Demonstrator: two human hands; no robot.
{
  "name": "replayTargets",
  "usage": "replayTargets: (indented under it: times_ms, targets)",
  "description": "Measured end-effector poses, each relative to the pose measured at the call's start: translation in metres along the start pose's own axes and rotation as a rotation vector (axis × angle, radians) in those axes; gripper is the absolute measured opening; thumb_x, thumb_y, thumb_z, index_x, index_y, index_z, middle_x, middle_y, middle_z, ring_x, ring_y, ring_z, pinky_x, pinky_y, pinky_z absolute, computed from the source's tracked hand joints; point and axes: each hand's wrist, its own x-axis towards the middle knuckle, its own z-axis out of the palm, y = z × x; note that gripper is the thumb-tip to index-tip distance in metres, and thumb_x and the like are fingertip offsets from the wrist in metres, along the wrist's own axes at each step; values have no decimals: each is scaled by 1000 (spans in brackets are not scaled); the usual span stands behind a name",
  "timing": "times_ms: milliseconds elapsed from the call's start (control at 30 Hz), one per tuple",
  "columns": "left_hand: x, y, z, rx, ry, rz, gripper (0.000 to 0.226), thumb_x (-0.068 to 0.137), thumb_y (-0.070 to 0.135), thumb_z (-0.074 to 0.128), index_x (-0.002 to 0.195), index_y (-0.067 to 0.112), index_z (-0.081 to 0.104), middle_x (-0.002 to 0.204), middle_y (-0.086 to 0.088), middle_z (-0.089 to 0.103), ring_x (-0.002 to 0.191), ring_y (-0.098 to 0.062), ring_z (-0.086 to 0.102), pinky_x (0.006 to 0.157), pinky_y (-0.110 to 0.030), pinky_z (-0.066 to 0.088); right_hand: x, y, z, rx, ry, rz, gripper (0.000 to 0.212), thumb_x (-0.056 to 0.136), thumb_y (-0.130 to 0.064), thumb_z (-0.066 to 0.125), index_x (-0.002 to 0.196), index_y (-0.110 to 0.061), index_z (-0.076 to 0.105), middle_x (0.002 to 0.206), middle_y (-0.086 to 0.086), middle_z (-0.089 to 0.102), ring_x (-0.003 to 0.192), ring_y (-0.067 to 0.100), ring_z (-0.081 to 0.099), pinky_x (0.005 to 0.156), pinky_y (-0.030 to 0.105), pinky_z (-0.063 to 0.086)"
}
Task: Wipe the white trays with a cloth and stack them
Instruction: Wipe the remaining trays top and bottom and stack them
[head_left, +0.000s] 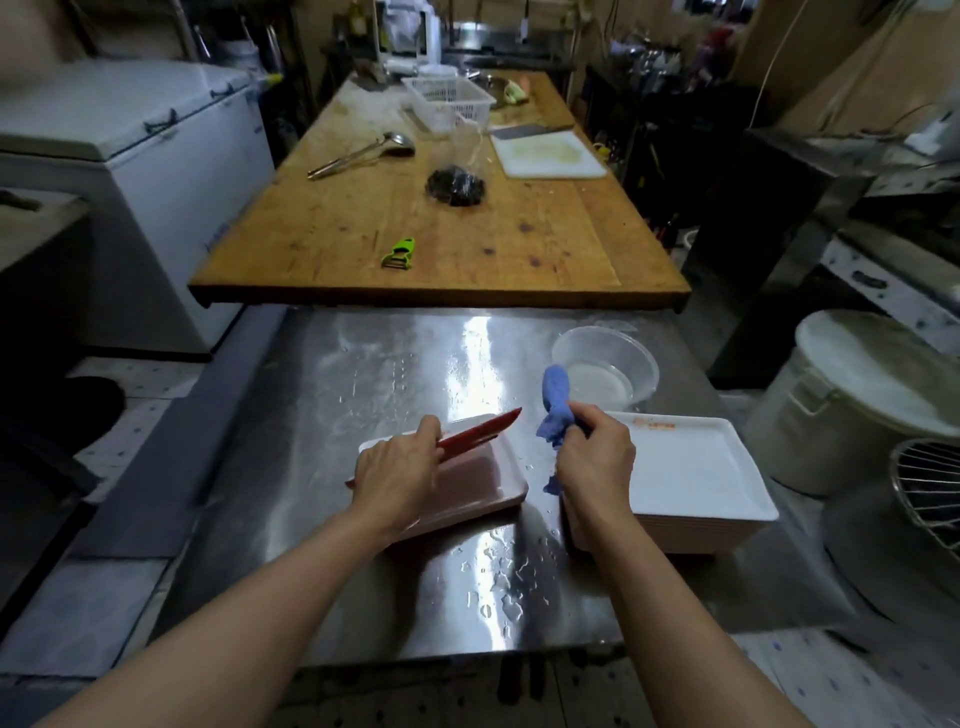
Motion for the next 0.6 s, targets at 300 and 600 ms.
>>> replayTargets:
  times_ms: [300,600]
  targets:
    - [-12,4,-57,-923,71,-270,20,93,13,52,73,20,54,64,5,60,53,-5,53,48,-12,38,-8,-54,-7,76,28,-247,36,87,2,44,105,-14,70,98,11,67,87,27,64,73,45,56]
    - [-18,15,-81,-1416,68,-319,21,92,5,55,73,12,52,60,-3,61,47,-8,55,51,-22,46,-34,-96,8,60,36,-618,19,90,-7,57,103,-9,71,110,2,62,109,16,54,97,30,41]
